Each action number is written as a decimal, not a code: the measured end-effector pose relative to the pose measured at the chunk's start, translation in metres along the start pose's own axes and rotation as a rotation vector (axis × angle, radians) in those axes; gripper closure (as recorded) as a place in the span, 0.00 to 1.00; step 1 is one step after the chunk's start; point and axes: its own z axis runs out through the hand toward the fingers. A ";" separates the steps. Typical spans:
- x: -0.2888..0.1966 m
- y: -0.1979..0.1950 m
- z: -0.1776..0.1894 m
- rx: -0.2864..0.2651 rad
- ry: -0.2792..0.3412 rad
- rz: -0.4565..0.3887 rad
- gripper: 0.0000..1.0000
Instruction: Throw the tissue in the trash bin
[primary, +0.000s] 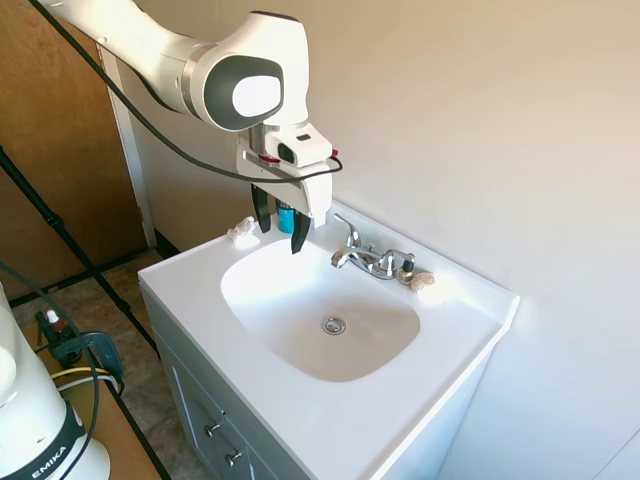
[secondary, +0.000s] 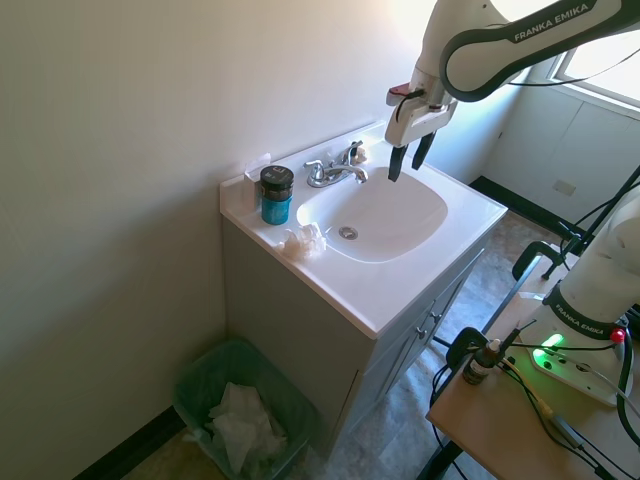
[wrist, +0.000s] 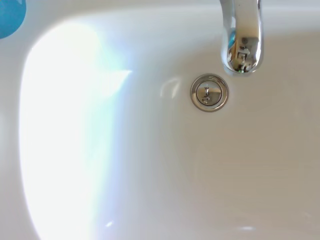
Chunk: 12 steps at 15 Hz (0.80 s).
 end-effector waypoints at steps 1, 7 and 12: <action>0.000 0.000 0.000 -0.001 -0.001 0.000 0.00; -0.039 -0.052 -0.002 0.035 0.012 -0.075 0.00; -0.103 -0.124 0.034 0.014 0.031 -0.138 0.00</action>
